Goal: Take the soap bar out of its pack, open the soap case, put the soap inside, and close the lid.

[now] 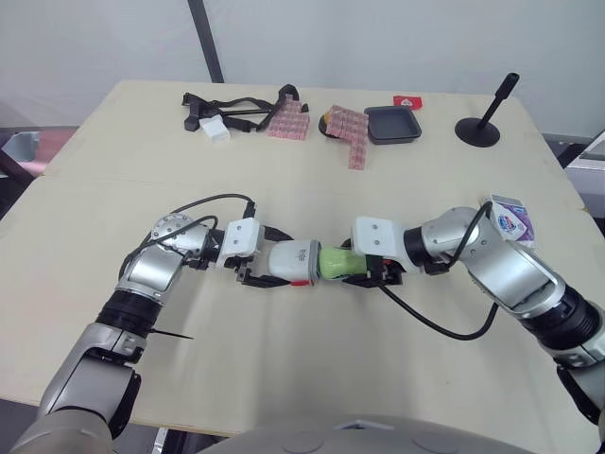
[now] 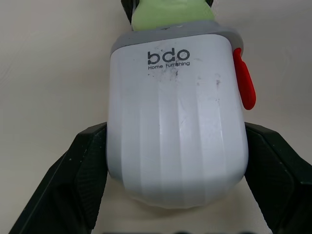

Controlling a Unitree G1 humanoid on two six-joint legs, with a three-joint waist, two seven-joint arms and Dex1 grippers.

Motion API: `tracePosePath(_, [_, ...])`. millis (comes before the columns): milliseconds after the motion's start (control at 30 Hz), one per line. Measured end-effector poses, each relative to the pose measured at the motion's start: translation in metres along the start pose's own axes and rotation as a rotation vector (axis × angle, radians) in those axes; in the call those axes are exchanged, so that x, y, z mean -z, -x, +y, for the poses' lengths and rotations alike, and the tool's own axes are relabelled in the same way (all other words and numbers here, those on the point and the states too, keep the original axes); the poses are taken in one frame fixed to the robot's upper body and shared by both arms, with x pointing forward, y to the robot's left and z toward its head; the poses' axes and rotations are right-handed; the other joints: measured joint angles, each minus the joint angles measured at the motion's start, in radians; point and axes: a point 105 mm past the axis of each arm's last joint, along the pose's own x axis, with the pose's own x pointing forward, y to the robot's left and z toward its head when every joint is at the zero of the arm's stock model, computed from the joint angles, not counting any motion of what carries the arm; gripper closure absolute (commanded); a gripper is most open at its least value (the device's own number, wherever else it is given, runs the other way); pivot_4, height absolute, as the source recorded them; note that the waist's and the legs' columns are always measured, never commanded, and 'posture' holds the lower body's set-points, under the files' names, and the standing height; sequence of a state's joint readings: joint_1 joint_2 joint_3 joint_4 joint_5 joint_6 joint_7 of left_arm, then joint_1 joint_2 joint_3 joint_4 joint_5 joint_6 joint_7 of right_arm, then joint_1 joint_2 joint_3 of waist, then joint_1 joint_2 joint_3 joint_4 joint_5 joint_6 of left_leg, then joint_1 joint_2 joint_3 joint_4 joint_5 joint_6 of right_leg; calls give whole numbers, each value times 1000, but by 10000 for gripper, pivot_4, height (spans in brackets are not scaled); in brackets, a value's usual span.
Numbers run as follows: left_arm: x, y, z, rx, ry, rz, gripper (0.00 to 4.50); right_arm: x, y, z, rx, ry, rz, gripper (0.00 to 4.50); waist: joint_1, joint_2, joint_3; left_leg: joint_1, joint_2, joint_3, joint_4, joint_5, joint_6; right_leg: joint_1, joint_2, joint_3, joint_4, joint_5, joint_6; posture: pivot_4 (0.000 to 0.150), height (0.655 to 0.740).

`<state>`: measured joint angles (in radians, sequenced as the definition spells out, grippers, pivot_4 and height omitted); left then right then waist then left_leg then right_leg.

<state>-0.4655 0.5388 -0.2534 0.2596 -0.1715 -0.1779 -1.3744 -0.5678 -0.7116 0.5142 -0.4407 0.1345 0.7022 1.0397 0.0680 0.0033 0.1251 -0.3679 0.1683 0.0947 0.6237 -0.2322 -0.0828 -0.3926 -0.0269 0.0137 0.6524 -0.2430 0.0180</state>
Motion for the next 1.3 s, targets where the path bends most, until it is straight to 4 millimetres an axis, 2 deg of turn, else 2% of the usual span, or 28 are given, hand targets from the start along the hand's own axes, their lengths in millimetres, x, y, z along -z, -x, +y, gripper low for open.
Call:
tracePosePath(700, [-2, -8, 3, -26, 22, -8, 10497, 3, -3, -8, 15, -22, 73, 19358, 1, 0, 0, 0, -1, 0, 0, 0, 0, 0, 0, 0, 1, 0, 0, 1500, 7374])
tracePosePath(1300, [-9, -23, 3, -30, 23, -40, 10497, -3, -8, -8, -11, -50, 94, 19358, 4, 0, 0, 0, -1, 0, 0, 0, 0, 0, 0, 0, 2, 0, 0, 1500, 7374])
